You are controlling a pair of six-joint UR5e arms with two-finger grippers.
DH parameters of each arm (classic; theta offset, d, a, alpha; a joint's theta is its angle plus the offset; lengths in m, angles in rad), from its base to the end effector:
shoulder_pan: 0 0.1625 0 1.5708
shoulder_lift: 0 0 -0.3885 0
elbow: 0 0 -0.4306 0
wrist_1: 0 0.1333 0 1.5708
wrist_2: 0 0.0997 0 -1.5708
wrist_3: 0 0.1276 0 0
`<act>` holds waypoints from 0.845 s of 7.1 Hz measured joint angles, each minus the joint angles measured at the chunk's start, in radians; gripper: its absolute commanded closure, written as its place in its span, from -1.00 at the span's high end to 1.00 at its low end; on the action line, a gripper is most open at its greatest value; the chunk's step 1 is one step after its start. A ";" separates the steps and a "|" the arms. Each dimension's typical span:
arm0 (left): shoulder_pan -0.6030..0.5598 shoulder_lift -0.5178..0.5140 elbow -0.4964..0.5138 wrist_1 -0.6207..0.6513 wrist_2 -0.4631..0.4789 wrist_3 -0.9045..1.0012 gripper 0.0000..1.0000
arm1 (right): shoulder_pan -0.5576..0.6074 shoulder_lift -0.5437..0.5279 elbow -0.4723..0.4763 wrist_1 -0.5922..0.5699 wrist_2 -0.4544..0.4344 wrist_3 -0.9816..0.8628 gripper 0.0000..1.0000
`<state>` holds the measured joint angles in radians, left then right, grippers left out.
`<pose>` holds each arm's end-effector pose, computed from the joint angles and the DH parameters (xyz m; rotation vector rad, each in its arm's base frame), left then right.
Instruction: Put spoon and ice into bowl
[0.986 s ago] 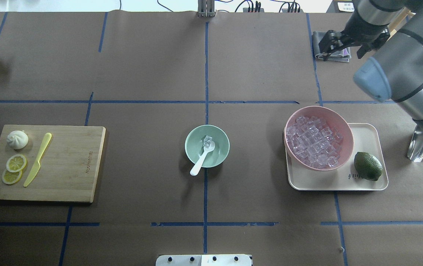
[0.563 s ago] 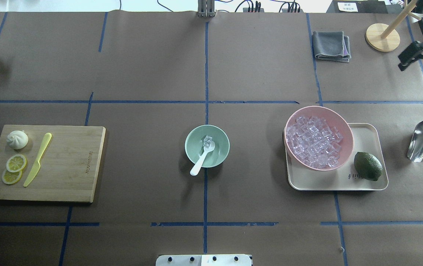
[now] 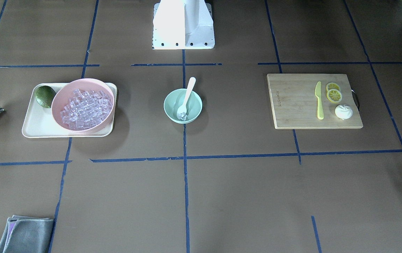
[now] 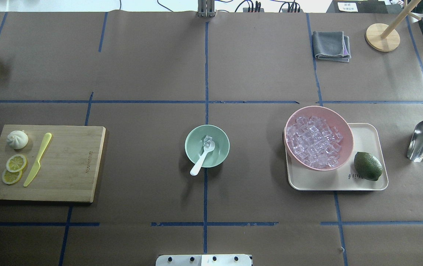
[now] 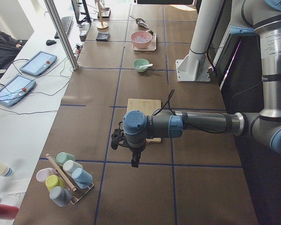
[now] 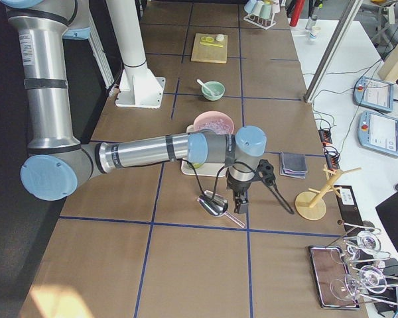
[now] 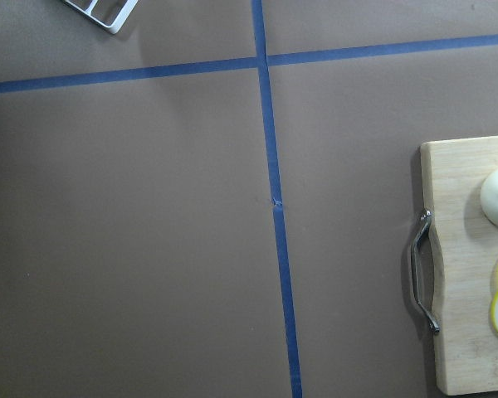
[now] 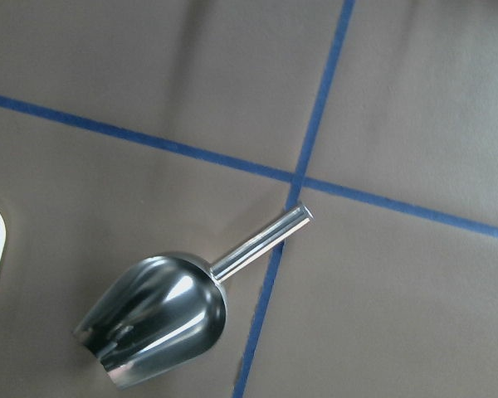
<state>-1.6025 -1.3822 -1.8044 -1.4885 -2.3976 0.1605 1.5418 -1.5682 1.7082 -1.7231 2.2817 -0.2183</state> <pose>-0.0538 -0.4523 0.6148 0.0444 0.8267 0.1059 0.0348 -0.5271 0.5888 0.0556 -0.7105 -0.2324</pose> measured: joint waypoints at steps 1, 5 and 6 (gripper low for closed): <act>0.000 0.001 -0.002 0.001 0.000 0.000 1.00 | 0.022 -0.070 0.002 0.067 0.013 0.017 0.99; 0.000 0.041 -0.019 -0.003 -0.001 0.000 1.00 | 0.034 -0.166 0.010 0.232 0.017 0.155 0.99; 0.001 0.041 -0.015 -0.004 -0.001 -0.001 1.00 | 0.034 -0.167 0.010 0.236 0.018 0.158 1.00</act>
<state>-1.6016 -1.3411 -1.8192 -1.4924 -2.3991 0.1591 1.5753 -1.7357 1.7181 -1.4868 2.2992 -0.0606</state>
